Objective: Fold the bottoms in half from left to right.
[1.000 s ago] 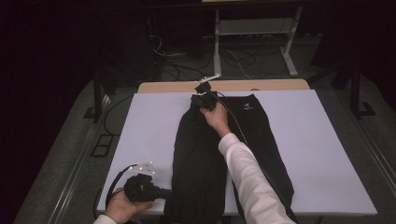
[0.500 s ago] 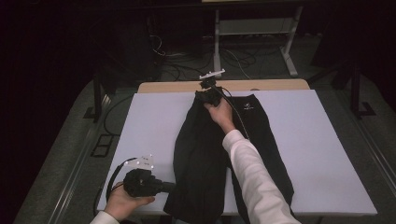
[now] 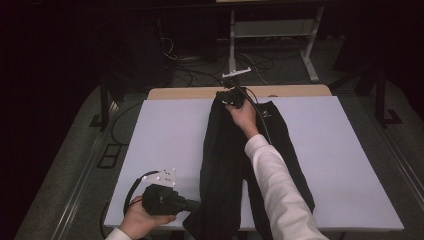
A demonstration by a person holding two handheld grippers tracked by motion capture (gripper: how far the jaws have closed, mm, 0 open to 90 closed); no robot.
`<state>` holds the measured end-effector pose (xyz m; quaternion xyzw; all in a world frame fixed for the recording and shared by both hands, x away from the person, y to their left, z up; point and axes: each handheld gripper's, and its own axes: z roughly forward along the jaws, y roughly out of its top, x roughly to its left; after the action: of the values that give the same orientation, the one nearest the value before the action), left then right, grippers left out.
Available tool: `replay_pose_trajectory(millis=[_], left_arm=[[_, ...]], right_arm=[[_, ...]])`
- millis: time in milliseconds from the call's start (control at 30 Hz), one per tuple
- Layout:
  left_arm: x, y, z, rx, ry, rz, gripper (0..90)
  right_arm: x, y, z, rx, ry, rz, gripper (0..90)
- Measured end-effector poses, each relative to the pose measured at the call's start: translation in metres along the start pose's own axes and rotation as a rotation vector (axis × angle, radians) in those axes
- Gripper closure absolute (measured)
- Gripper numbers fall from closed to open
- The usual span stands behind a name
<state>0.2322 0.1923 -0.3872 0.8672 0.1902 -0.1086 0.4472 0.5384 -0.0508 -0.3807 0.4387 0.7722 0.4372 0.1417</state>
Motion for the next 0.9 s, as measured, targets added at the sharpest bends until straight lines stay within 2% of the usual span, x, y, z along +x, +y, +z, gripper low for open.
replay_pose_trajectory(millis=[300,900], left_arm=[[-0.009,0.018,0.01,-0.014,-0.041,0.049,89.2],[-0.022,0.047,0.031,-0.015,-0.099,0.096,89.2]], right_arm=[[-0.01,0.004,-0.012,-0.01,-0.002,0.01,86.6],[-0.021,0.008,-0.034,-0.029,-0.012,-0.002,86.6]])
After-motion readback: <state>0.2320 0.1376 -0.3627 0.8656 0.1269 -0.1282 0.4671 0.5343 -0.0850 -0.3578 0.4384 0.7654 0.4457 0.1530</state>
